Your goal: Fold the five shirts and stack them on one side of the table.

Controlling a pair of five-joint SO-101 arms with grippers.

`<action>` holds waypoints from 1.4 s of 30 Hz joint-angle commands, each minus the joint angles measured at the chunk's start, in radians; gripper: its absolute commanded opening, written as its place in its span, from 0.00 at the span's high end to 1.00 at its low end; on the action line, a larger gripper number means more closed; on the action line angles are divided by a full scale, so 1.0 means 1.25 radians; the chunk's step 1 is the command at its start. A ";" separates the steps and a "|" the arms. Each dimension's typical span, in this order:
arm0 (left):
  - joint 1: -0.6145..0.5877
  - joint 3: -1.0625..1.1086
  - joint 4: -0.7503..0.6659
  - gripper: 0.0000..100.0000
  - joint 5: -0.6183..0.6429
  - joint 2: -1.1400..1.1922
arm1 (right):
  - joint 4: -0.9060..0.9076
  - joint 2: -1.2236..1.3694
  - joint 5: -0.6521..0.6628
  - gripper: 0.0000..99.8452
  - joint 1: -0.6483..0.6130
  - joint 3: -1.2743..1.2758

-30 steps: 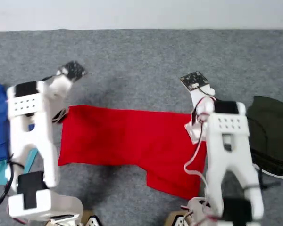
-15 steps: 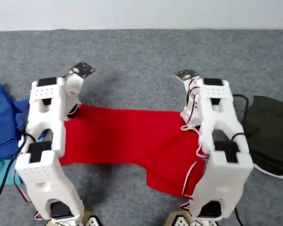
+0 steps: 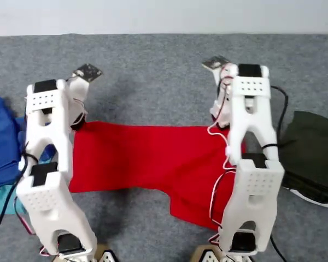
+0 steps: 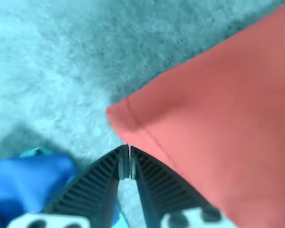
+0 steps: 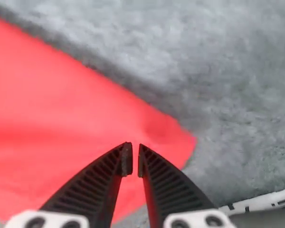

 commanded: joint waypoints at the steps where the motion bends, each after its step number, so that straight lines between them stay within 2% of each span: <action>1: -0.001 -0.024 0.026 0.99 0.001 -0.117 | 0.060 -0.021 -0.014 0.97 -0.028 -0.077; 7: 0.010 -0.023 0.125 0.99 -0.017 -0.178 | 0.058 -0.128 -0.055 0.97 -0.041 0.016; 14: -0.065 -0.023 0.164 0.99 -0.017 -0.238 | 0.057 -0.407 -0.052 0.97 -0.046 0.396; 18: -0.122 -0.023 0.166 0.99 0.041 -0.268 | 0.055 -0.593 -0.049 0.97 -0.048 0.601; 23: -0.160 -0.023 0.198 0.99 0.082 -0.275 | 0.050 -0.814 0.039 0.96 -0.090 0.833; 25: -0.162 -0.023 0.204 0.99 0.099 -0.271 | 0.034 -0.892 0.066 0.94 -0.110 0.922; 29: -0.161 -0.021 0.204 0.99 0.115 -0.271 | -0.028 -1.003 0.076 0.78 -0.154 1.067; 36: -0.158 -0.021 0.203 0.99 0.115 -0.270 | -0.163 -1.000 0.087 0.77 -0.283 1.220; 42: -0.157 -0.021 0.193 0.99 0.115 -0.270 | -0.332 -0.873 0.081 0.77 -0.309 1.267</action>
